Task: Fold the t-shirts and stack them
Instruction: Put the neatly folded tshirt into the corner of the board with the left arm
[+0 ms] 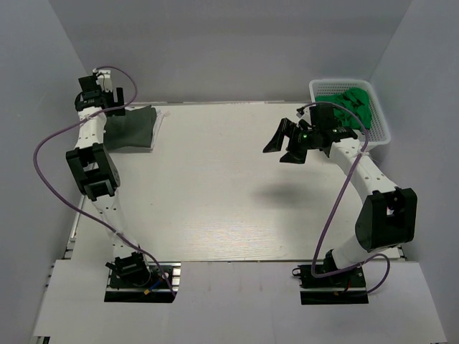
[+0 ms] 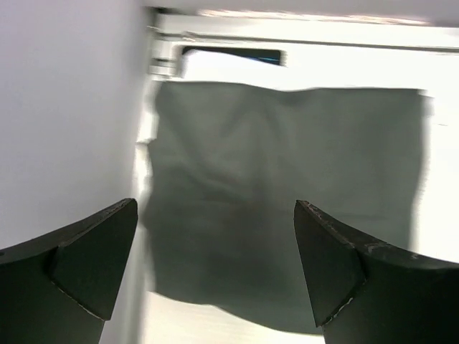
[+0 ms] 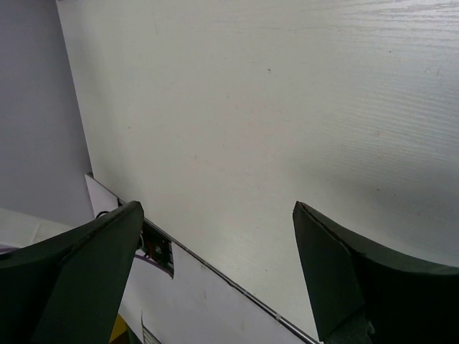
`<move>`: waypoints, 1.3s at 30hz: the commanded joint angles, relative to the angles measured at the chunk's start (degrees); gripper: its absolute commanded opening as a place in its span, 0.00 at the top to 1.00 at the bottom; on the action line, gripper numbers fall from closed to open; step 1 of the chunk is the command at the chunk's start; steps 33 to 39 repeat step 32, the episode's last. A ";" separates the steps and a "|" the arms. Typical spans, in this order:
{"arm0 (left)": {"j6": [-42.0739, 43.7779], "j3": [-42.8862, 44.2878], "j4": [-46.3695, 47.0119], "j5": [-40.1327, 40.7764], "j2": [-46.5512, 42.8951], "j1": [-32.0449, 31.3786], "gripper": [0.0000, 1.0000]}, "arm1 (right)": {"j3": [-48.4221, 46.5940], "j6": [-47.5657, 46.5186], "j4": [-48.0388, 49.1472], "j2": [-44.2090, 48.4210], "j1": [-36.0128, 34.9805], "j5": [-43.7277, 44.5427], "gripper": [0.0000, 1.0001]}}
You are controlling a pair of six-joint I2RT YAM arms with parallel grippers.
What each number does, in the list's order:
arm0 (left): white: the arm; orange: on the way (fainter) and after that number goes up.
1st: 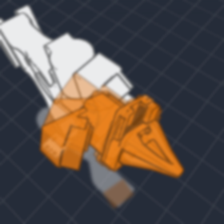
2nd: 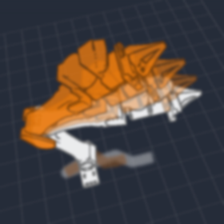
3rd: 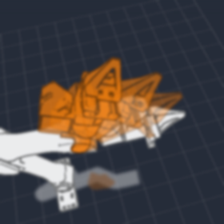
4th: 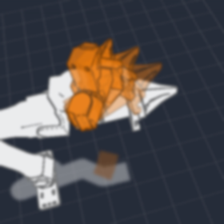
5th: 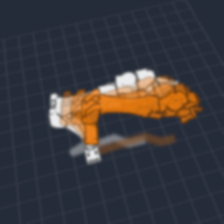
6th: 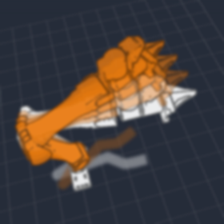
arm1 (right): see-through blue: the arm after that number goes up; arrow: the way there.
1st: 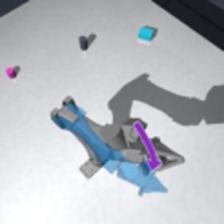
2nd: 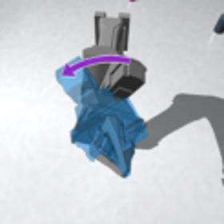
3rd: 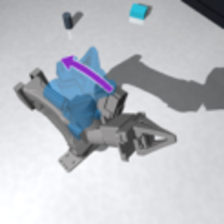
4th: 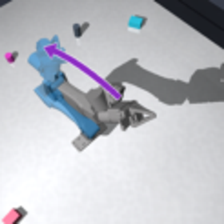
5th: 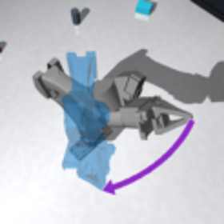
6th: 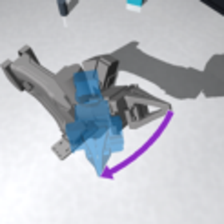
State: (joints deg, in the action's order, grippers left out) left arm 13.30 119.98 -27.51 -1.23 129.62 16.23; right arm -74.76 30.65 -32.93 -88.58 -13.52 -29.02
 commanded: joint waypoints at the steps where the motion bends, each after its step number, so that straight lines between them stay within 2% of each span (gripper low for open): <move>1: -5.80 -0.11 -2.71 -6.84 -6.83 -1.02 0.00 | 0.67 -1.74 1.20 2.00 -0.02 -0.87 0.09; 4: -10.91 0.51 -7.54 -13.34 -9.82 -2.07 0.00 | 2.51 -3.93 1.81 4.28 -0.11 1.32 0.09; 6: -15.48 -0.96 -10.64 -18.62 -14.20 -4.61 0.00 | 7.51 -4.64 4.18 8.32 -0.37 4.84 0.09; 8: -22.31 -10.96 -8.46 -21.08 -19.29 -6.99 0.00 | 13.63 -4.90 6.11 13.05 -0.11 9.47 0.09; 9: -24.61 -20.22 -3.74 -21.70 -25.76 -10.05 0.00 | 14.90 -5.42 6.29 15.34 0.16 10.46 0.09; 11: -29.87 -29.06 0.42 -22.41 -32.29 -13.75 0.00 | 20.14 -5.43 6.38 18.33 0.25 12.66 0.09; 13: -32.80 -40.02 4.55 -23.11 -40.71 -19.97 0.00 | 22.72 -5.61 7.08 22.21 0.07 12.76 0.09; 14: -35.25 -43.48 5.61 -24.24 -43.29 -21.92 0.00 | 27.34 -5.26 7.52 23.70 0.85 12.32 0.09; 16: -37.45 -55.52 10.88 -28.71 -51.69 -25.87 0.00 | 32.12 -4.73 9.98 29.76 0.16 11.79 0.09; 18: -39.48 -64.64 11.42 -29.97 -57.35 -27.65 0.00 | 37.57 -4.11 11.12 34.16 0.16 11.96 0.09; 20: -40.19 -68.81 7.13 -24.55 -62.89 -29.58 0.00 | 42.03 -3.06 11.57 39.77 0.25 12.14 0.09; 21: -40.72 -72.22 6.16 -23.39 -68.40 -29.59 0.00 | 43.20 -2.80 12.35 41.01 0.16 12.23 0.09; 22: -40.72 -73.65 5.28 -22.16 -71.15 -30.20 0.00 | 44.08 -1.05 13.14 44.94 0.33 12.23 0.09; 25: -41.34 -78.40 4.66 -20.57 -79.07 -30.73 0.00 | 48.56 0.45 16.04 49.18 0.25 11.26 0.09; 32: -42.57 -80.26 3.51 -19.51 -82.94 -31.35 0.00 | 47.25 -1.11 15.17 51.75 0.07 13.10 0.09; 39: -42.57 -80.26 3.51 -19.51 -82.94 -31.35 0.00 | 47.25 -1.11 15.17 51.75 0.07 13.10 0.09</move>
